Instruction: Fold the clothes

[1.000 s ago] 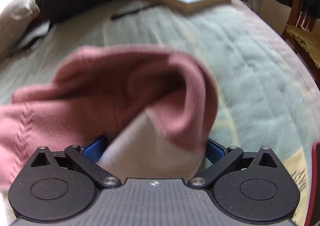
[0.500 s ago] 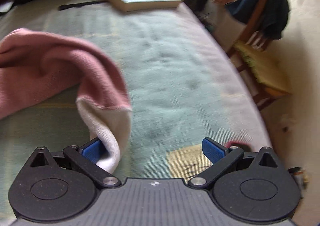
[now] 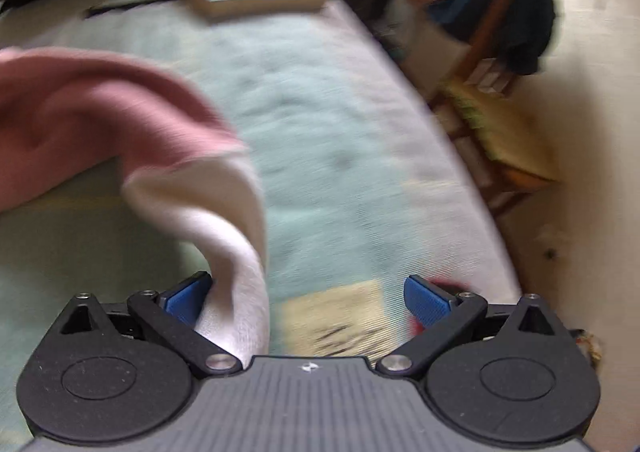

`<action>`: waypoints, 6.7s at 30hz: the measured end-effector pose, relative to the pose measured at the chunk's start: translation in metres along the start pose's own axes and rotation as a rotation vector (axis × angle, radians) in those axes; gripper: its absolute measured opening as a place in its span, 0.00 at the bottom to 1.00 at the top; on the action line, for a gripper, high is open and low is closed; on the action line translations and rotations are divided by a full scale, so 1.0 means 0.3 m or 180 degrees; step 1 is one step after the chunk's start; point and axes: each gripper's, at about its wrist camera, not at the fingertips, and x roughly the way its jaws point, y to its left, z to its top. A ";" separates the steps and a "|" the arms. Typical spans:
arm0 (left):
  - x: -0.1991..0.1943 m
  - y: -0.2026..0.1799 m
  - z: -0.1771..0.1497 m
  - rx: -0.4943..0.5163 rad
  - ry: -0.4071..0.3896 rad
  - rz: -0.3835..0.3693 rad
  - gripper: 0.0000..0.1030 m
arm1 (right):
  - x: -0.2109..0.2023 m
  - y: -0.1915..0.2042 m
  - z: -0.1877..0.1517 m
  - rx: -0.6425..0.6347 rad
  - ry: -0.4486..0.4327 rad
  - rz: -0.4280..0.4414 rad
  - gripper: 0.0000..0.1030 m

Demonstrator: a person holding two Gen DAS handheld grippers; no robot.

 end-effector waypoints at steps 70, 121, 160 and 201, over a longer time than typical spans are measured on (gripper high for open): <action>0.205 1.020 0.258 -0.1670 -0.0811 0.1201 0.92 | -0.588 0.705 0.001 -0.1006 -0.0859 0.3121 1.00; -0.065 1.110 0.400 -0.1779 -0.1100 0.1883 0.95 | -0.608 0.722 -0.019 -0.1048 -0.0876 0.3096 1.00; 0.157 0.609 0.042 -0.0488 0.0053 0.0758 0.96 | -0.479 0.734 -0.256 -0.1092 -0.0820 0.3189 1.00; -0.315 0.269 -0.227 0.0079 -0.0341 0.0736 0.97 | -0.806 1.059 -0.497 -0.2612 -0.1636 0.2085 0.30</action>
